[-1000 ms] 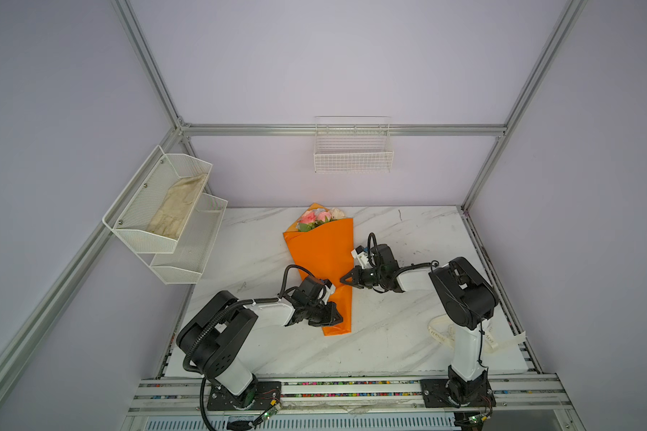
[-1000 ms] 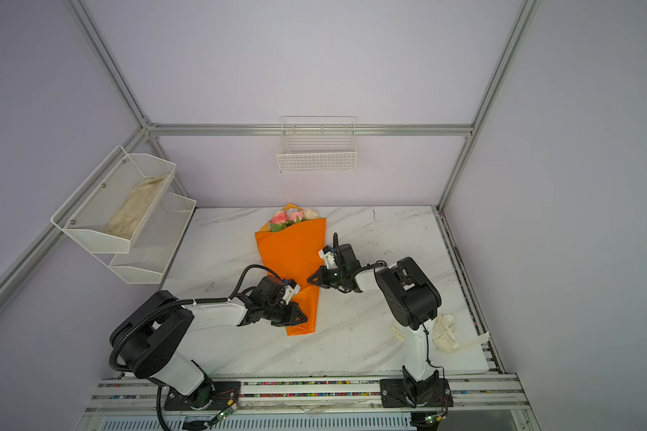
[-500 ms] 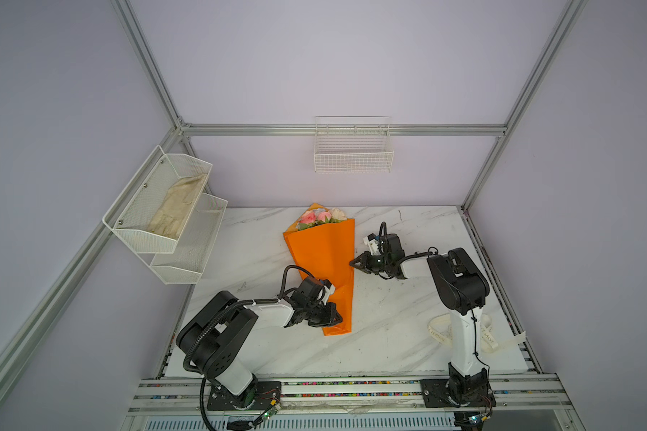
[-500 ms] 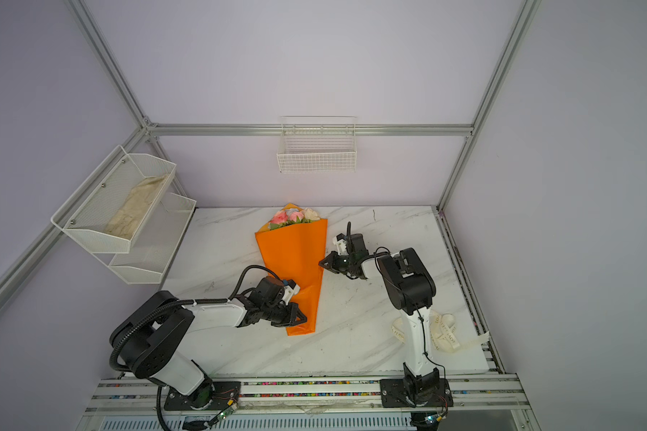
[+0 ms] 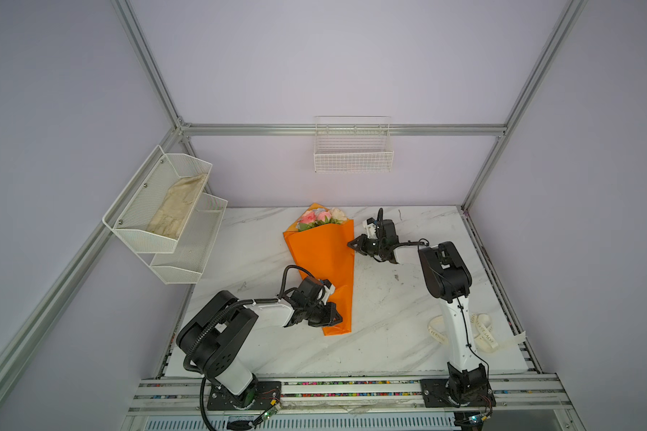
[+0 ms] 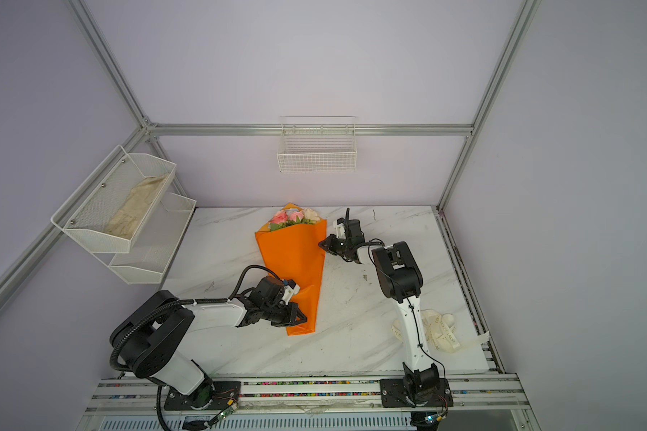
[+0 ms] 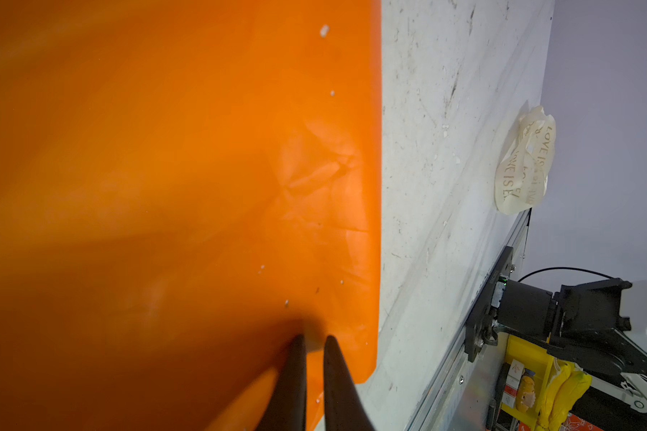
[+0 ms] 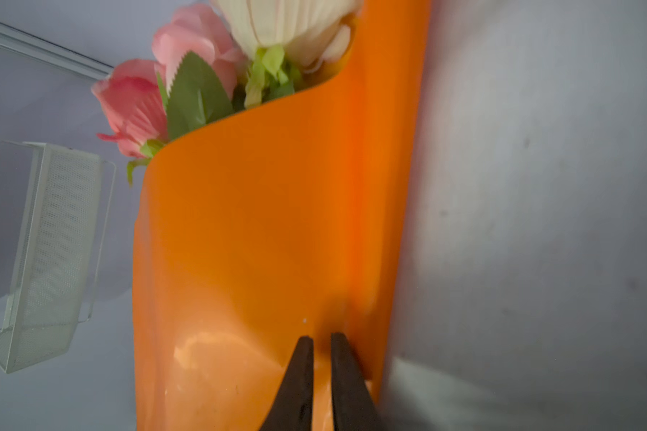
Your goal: Tie the bouquet of fake flowers
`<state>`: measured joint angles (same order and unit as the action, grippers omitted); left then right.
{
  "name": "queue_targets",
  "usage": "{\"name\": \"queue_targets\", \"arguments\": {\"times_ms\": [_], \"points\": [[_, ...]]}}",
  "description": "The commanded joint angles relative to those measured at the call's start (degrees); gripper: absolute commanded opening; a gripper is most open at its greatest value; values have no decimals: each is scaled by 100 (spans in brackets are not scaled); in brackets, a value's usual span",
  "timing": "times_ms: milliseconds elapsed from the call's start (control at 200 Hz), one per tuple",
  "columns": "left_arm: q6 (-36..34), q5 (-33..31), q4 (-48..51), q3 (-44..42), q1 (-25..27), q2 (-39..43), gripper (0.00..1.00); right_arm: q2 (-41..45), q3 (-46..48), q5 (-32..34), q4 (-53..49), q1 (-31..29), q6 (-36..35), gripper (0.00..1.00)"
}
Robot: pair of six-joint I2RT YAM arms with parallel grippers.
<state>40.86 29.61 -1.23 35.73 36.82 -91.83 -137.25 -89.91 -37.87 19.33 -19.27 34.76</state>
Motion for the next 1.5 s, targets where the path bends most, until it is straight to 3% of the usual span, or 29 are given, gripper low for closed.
{"name": "queue_targets", "arguments": {"times_ms": [0,215,330,420,540,760,935,1010,1125,1225,1495], "points": [[-114,-131,367,-250,10,-160,13,-427,-608,166,-297,153,219,17],[-96,-130,385,-233,10,-64,13,-1162,-1867,249,-569,431,627,17],[-54,-165,459,-198,10,38,13,-1655,-3280,31,-1896,500,373,19],[30,-202,433,-180,10,220,15,-1405,-3458,-32,-2211,507,154,22],[79,-264,518,36,10,480,23,-377,-2689,93,-2289,512,-143,29],[39,-798,1101,501,5,1410,45,1901,468,7,-1225,503,-131,44],[170,-2051,2094,724,-266,1979,66,2932,2011,-29,-1008,278,-213,48],[163,-2196,2205,730,-587,1989,75,3184,2511,-25,-806,112,-107,49],[203,-1883,1979,671,-1183,1780,82,3321,2918,98,-764,-175,-88,51],[247,-1092,1475,726,-1590,1419,85,3276,3152,192,-615,-363,-6,52],[463,-254,526,911,-2048,387,84,2811,3114,188,-364,-548,169,54]]}}
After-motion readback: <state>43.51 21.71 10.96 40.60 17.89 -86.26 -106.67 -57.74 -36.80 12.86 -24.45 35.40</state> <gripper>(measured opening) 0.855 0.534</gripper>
